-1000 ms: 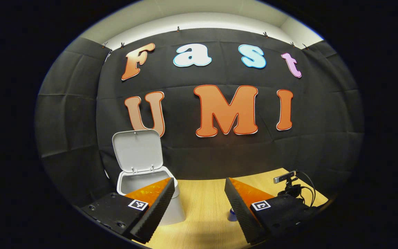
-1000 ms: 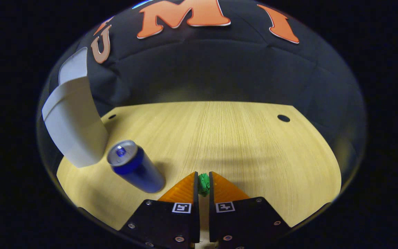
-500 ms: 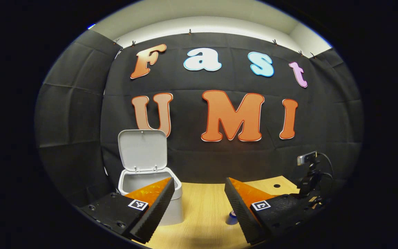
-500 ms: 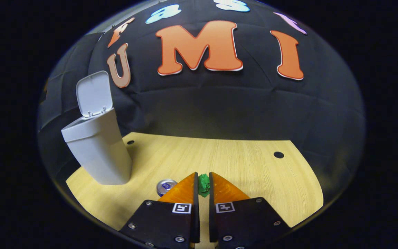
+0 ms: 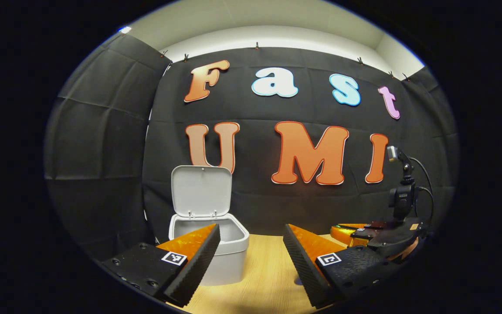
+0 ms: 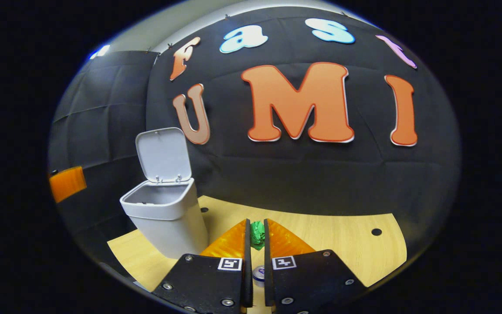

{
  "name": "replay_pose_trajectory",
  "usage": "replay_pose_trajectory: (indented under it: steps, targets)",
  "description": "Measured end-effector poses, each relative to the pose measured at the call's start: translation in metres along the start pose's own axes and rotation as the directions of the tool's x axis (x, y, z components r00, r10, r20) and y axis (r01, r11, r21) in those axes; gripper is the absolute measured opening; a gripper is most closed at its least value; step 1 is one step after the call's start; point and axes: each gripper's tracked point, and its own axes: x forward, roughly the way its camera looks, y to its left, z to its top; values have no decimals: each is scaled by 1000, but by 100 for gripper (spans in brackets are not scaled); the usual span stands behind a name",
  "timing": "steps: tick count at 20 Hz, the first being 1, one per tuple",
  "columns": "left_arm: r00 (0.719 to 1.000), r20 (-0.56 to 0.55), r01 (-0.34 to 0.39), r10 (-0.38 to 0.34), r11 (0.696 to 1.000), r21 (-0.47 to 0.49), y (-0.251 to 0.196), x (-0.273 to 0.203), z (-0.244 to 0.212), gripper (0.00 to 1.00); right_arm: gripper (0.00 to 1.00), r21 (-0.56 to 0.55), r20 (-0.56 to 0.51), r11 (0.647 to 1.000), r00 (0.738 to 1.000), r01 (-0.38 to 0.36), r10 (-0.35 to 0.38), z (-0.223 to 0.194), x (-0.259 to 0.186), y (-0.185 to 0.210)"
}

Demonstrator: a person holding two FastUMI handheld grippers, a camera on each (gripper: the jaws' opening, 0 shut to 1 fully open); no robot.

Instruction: Press the lid of the desktop garbage bin to open it, pick up the crumpled paper on the desktop and throw it into the bin, then pick up the pop can on the desktop and drop it into the bin, and finally close the garbage bin lid.

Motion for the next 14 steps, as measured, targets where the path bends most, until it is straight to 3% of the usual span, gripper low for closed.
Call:
replay_pose_trajectory:
  steps: [14]
  targets:
    - [983,21,-182,182,983,-19,115,-28,-1,93,10,-85,66,966,966,-246,251,56,93,172]
